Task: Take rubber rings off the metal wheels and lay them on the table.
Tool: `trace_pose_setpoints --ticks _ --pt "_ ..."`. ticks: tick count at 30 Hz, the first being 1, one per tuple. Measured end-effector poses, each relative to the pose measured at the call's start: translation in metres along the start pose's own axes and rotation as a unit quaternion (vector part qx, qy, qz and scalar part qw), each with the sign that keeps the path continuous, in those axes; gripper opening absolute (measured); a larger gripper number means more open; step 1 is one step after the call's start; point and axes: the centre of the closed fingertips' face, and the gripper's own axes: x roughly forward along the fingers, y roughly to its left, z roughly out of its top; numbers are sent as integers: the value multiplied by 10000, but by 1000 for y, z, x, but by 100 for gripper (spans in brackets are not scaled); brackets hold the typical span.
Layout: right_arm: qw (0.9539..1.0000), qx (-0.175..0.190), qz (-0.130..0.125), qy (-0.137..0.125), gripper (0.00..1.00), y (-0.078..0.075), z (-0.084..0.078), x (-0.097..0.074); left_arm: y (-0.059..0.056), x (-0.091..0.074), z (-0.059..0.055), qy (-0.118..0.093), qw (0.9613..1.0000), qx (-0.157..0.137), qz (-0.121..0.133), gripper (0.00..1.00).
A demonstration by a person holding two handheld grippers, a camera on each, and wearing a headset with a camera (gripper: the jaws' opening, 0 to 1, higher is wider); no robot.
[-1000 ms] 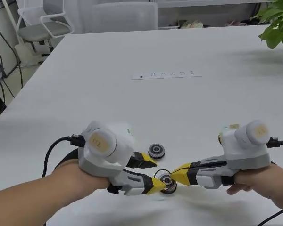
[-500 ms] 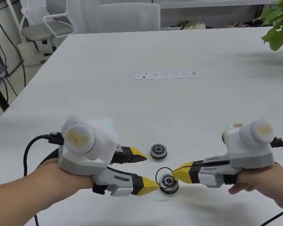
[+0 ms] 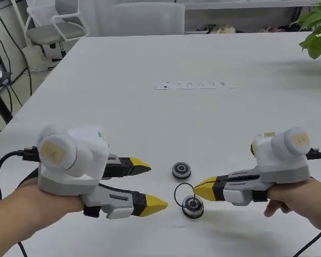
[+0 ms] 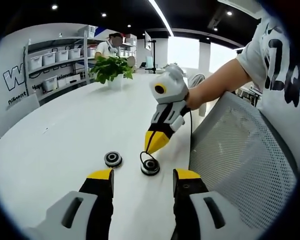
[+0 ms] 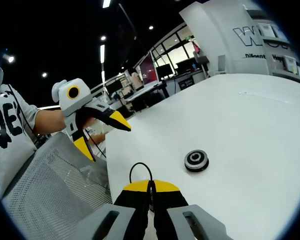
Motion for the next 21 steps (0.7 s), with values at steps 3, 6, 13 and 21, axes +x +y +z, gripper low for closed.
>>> trace_pose_setpoints --ticks 3,6,13,21 --pt "10000 -12 14 -22 0 0 4 2 3 -6 -2 -45 9999 -69 57 45" --pt "10000 -68 34 -32 0 2 10 6 5 -11 -4 -55 9999 -108 113 46" --pt "9998 -178 129 -23 0 8 20 19 13 -26 -7 -135 9992 -172 327 48" --pt "9993 -270 246 64 0 15 23 36 18 -37 -16 -156 9984 -271 480 49"
